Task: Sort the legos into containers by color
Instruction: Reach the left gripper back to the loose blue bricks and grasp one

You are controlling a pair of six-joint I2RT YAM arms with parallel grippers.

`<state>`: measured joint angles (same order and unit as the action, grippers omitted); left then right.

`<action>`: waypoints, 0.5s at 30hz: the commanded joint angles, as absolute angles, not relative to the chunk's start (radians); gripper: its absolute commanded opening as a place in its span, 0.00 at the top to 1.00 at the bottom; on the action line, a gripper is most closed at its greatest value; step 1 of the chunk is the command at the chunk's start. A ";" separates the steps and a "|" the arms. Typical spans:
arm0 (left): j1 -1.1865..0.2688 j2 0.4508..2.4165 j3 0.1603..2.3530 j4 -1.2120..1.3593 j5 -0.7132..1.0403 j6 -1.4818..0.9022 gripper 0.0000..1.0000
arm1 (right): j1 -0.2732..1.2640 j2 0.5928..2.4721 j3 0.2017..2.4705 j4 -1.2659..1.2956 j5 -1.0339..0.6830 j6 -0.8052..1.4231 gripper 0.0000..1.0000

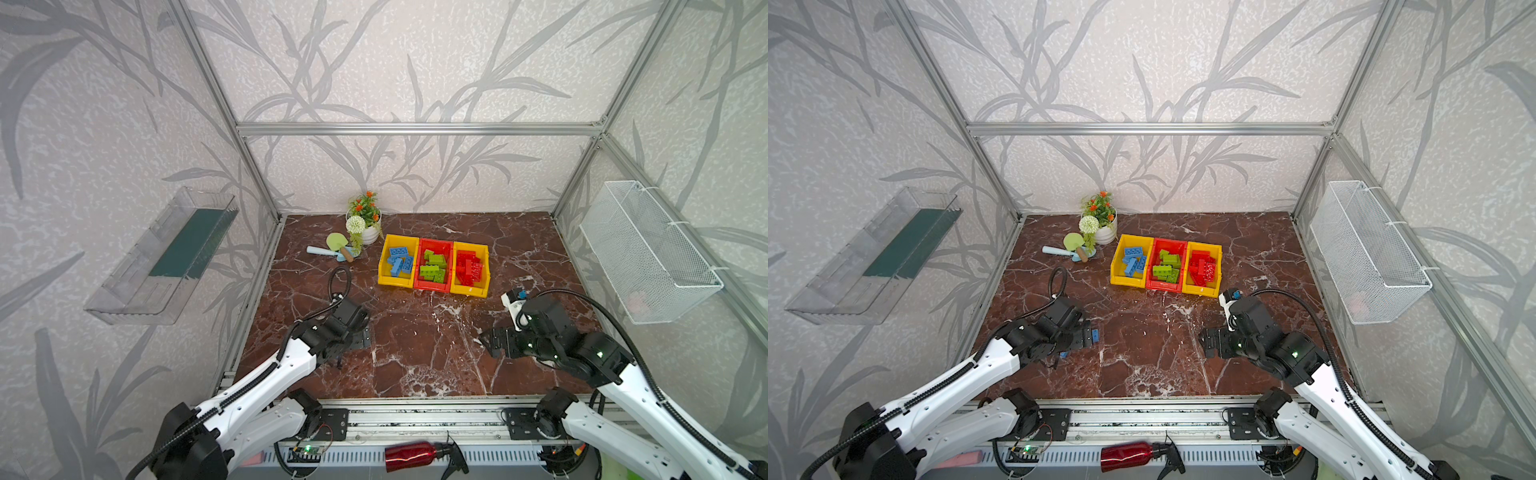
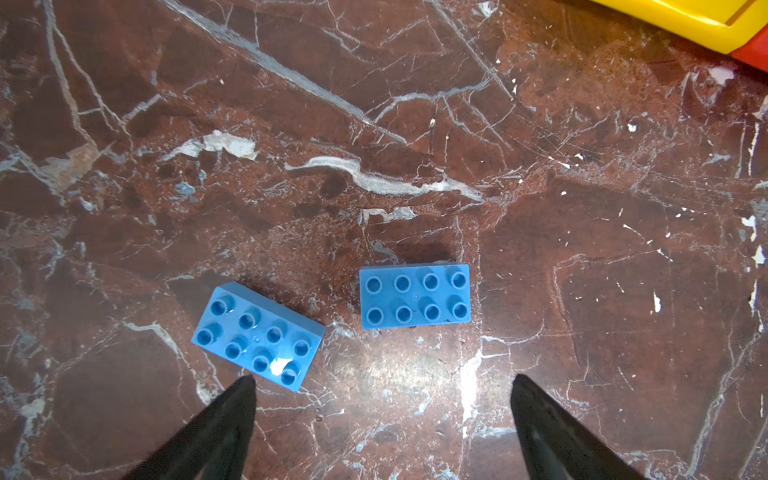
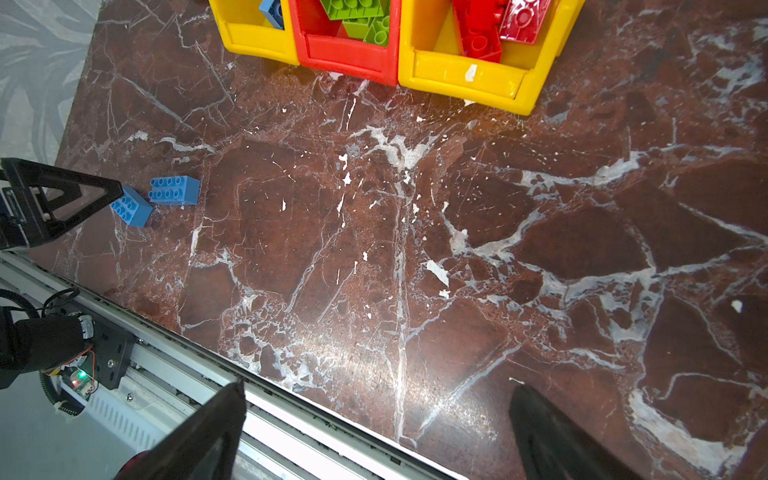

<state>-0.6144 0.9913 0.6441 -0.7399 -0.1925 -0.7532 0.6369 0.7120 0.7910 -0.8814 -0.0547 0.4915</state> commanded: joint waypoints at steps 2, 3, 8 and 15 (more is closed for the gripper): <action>-0.618 1.018 0.639 -0.679 -0.178 -0.779 0.05 | 0.644 0.692 0.779 -0.878 -0.062 0.514 0.01; -0.619 1.026 0.643 -0.667 -0.172 -0.780 0.05 | 0.644 0.689 0.779 -0.880 -0.059 0.518 0.01; -0.619 1.094 0.657 -0.627 -0.172 -0.793 0.05 | 0.644 0.674 0.775 -0.890 -0.045 0.535 0.01; -0.618 1.223 0.684 -0.591 -0.180 -0.818 0.05 | 0.645 0.696 0.773 -0.874 -0.044 0.543 0.01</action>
